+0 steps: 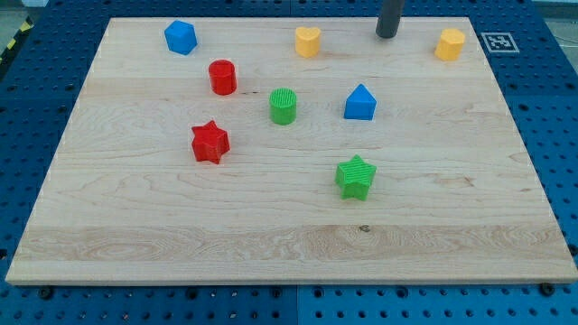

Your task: Move the red circle towards the center left of the board

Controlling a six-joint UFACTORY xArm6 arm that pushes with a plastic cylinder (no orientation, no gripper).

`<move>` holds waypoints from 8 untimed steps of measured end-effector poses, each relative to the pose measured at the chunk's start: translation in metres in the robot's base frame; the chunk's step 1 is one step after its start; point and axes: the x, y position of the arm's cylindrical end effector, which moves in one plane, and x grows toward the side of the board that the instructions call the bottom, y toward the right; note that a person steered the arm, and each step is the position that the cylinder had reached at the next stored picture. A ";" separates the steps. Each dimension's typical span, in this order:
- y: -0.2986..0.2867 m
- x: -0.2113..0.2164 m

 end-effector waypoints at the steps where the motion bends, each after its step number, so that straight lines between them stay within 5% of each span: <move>1: 0.000 0.026; 4: -0.060 0.109; 8: -0.211 0.106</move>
